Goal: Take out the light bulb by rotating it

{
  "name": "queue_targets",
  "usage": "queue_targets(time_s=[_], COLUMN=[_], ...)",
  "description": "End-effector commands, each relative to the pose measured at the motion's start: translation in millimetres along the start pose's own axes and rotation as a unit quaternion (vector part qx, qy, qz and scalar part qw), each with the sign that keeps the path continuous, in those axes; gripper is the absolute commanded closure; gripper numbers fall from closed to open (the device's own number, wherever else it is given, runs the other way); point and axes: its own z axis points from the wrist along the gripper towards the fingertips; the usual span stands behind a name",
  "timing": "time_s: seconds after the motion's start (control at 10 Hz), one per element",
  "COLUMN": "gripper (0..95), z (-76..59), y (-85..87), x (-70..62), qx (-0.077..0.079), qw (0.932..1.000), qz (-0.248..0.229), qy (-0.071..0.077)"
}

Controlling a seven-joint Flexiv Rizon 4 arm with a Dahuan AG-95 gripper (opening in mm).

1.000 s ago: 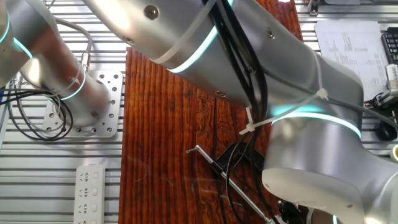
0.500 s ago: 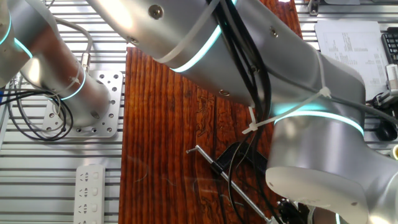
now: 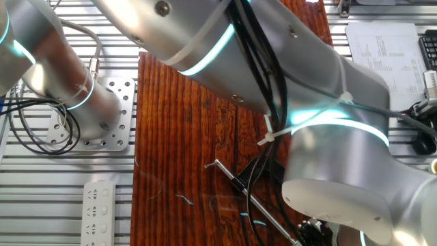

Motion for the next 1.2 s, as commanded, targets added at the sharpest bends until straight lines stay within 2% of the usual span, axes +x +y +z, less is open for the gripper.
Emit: queue_targets(time_s=[0.1, 0.6, 0.7, 1.1, 1.2], gripper=[57.0, 57.0, 76.0, 76.0, 76.0], z=[1.6, 0.6, 0.5, 0.4, 0.4], y=[1.2, 0.2, 0.1, 0.1, 0.1], x=[1.0, 2.2, 2.2, 2.2, 2.2], qx=[0.011, 0.011, 0.011, 0.017, 0.017], qw=[0.9984, 0.9941, 0.9929, 0.9833, 0.9783], qz=[-0.055, -0.108, -0.118, -0.181, -0.207], qy=[0.005, 0.005, 0.004, 0.002, 0.001])
